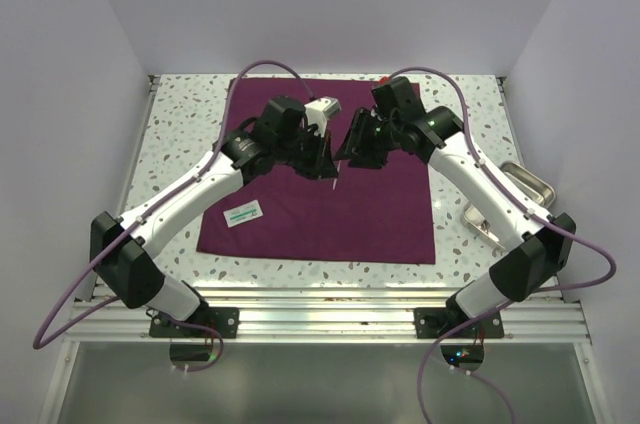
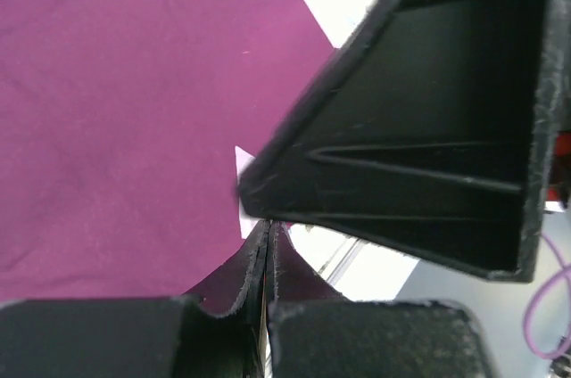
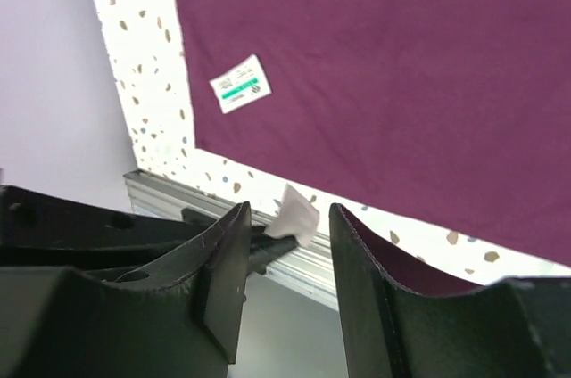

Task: Prepare the surgical pack

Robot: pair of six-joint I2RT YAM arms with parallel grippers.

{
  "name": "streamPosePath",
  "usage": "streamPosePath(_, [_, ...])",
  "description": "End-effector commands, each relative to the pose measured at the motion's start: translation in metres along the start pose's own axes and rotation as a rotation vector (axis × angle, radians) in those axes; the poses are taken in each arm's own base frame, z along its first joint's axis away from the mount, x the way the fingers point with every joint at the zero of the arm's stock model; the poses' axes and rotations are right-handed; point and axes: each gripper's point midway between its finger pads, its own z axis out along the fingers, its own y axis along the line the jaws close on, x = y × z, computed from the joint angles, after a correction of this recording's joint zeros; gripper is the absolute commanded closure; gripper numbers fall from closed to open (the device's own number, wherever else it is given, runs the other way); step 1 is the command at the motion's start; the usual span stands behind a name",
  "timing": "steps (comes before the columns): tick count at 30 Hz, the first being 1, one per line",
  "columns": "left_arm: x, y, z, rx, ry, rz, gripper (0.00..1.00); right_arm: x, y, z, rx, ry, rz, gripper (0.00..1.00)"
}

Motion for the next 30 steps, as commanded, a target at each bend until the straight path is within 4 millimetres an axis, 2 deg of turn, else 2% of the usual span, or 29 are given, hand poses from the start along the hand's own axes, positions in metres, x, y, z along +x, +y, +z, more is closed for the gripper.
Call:
streamPosePath(1, [-0.013,0.007,-0.009,-0.065,-0.042,0.057,1.00,-0.007,-0.007,-0.009,0.076,-0.042,0.034,0.56])
streamPosePath(8, [-0.014,0.008,-0.007,-0.077,-0.033,0.078,1.00,0.002,-0.006,-0.001,0.082,-0.006,0.027,0.59])
streamPosePath(21, [-0.010,0.002,-0.002,-0.072,-0.012,0.106,1.00,-0.003,0.004,0.013,0.091,0.012,0.043,0.60])
streamPosePath(25, [-0.010,0.003,-0.002,-0.082,-0.011,0.114,1.00,0.007,0.003,0.015,0.119,0.051,0.036,0.61])
streamPosePath(30, [-0.009,0.007,-0.002,-0.103,-0.006,0.120,1.00,0.017,-0.003,0.015,0.130,0.078,0.046,0.69])
